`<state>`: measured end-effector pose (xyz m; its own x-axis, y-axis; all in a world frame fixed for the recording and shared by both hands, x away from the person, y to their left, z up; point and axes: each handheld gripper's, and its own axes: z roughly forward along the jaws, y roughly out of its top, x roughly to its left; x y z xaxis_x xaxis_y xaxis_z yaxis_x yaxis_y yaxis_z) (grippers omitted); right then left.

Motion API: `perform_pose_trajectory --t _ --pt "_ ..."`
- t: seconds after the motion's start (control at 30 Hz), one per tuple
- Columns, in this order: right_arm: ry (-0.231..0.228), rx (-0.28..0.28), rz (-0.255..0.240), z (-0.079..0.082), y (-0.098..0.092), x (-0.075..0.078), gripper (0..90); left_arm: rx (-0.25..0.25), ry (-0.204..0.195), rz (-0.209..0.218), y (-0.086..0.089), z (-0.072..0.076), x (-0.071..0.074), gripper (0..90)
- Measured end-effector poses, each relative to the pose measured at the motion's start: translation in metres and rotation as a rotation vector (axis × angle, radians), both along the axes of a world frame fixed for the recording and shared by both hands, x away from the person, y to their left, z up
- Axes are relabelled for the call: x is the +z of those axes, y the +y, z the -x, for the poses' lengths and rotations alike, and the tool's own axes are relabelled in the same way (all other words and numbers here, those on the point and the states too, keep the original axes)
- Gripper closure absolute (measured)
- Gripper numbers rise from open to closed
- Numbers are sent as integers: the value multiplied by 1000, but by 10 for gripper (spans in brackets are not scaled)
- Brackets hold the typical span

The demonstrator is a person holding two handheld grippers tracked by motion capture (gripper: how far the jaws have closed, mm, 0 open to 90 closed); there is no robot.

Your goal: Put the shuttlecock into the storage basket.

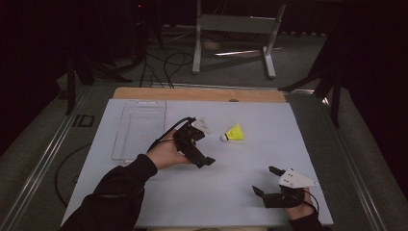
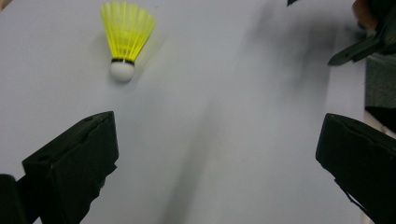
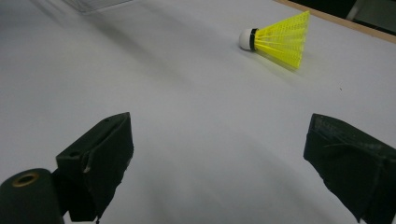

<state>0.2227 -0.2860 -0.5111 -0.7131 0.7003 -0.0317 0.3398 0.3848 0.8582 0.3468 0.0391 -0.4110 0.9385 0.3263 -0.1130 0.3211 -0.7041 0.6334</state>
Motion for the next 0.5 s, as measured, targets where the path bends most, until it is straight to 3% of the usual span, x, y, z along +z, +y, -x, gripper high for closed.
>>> perform_pose_trajectory --t 0.5 --pt "8 2 -5 0 0 1 82 -53 -59 44 -25 -19 14 1"
